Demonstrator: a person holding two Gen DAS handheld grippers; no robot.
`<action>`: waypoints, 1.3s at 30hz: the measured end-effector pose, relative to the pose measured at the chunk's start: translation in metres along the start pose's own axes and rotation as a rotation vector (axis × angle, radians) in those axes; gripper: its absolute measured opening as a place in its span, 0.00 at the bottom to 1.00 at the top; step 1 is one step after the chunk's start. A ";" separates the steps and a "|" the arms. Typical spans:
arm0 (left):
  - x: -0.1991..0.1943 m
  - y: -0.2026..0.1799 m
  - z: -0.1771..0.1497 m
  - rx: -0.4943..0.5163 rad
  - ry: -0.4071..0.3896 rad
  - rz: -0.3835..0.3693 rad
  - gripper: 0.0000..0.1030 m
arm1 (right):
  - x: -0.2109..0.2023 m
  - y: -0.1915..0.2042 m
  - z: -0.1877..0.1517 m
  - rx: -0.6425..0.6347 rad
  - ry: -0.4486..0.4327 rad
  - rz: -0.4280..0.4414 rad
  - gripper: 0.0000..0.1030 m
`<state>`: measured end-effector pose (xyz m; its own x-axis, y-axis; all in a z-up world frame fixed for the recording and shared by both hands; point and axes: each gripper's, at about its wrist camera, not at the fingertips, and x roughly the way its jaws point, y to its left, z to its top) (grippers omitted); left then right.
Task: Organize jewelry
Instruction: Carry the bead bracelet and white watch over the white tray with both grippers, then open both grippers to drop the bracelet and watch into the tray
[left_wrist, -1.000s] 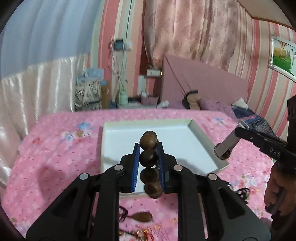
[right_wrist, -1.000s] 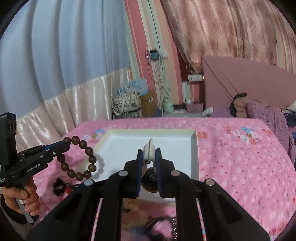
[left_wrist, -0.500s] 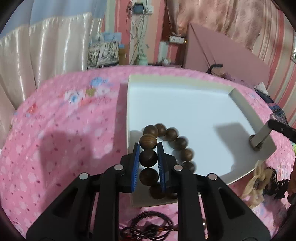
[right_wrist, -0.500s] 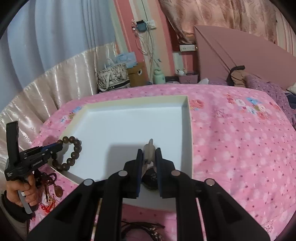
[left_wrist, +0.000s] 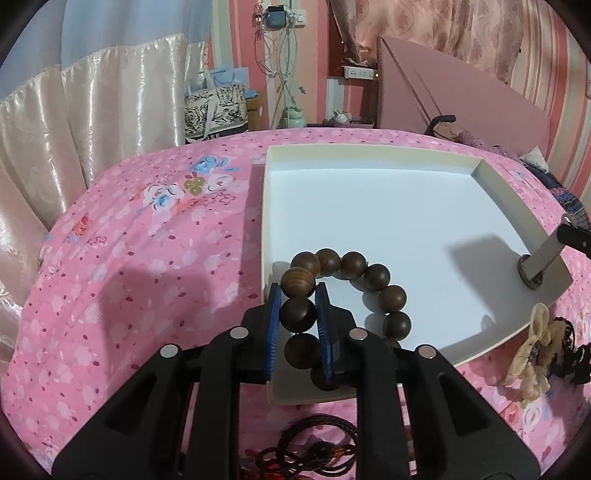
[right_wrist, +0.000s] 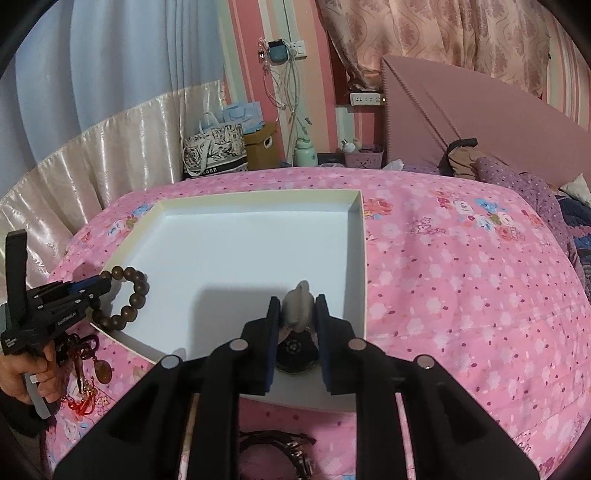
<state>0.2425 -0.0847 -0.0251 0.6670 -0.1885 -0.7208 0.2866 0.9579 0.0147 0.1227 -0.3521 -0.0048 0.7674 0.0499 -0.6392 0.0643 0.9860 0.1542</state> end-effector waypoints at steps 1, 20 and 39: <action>0.000 0.002 0.001 -0.007 0.001 0.001 0.18 | 0.000 -0.001 0.000 0.006 0.001 0.007 0.20; -0.007 0.004 -0.004 -0.022 -0.041 -0.008 0.19 | -0.001 -0.005 -0.001 0.021 -0.008 -0.012 0.30; -0.014 -0.004 -0.008 -0.018 -0.059 -0.073 0.50 | -0.009 -0.006 0.001 0.051 -0.054 0.052 0.63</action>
<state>0.2260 -0.0843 -0.0208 0.6844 -0.2700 -0.6773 0.3238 0.9448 -0.0494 0.1161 -0.3590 0.0005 0.8039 0.0904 -0.5878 0.0550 0.9729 0.2248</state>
